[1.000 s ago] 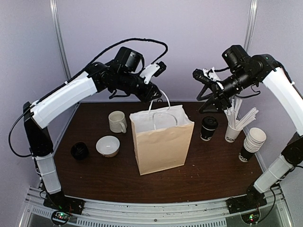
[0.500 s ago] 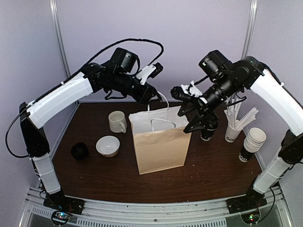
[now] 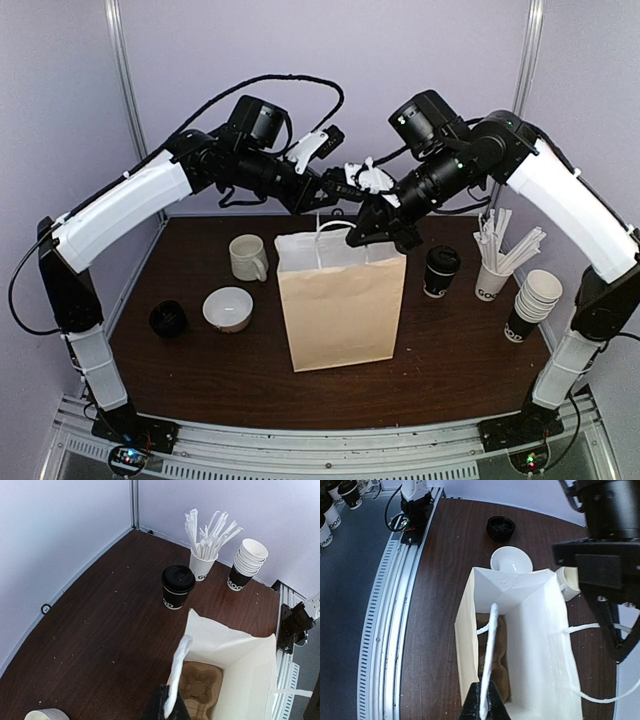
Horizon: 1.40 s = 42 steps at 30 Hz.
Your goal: Pack the takeout coffee
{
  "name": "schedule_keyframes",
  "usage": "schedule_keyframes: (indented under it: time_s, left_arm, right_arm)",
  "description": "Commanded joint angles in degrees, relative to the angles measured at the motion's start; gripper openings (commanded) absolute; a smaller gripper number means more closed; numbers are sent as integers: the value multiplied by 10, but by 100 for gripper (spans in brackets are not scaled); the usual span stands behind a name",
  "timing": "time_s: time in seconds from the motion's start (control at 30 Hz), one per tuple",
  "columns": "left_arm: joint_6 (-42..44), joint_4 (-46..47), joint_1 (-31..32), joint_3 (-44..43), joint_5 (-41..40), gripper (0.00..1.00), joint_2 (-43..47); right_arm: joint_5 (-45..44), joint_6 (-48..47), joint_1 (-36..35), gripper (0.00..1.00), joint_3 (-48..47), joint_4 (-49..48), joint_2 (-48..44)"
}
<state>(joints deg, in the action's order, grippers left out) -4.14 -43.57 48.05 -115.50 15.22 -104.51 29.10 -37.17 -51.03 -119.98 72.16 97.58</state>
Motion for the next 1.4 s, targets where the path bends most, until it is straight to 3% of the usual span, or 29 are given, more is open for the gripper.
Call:
schedule_keyframes:
  time_s: [0.0,0.33,1.37]
  left_arm:
    - [-1,20,0,-53,11,0,4]
    - [1,20,0,-107,9,0,1]
    - [22,18,-4,-62,-21,0,-6]
  right_arm:
    - [-34,20,0,0,-63,-22,-6]
    - [-42,9,0,0,-125,-11,-2]
    - [-53,-3,2,0,-80,-25,13]
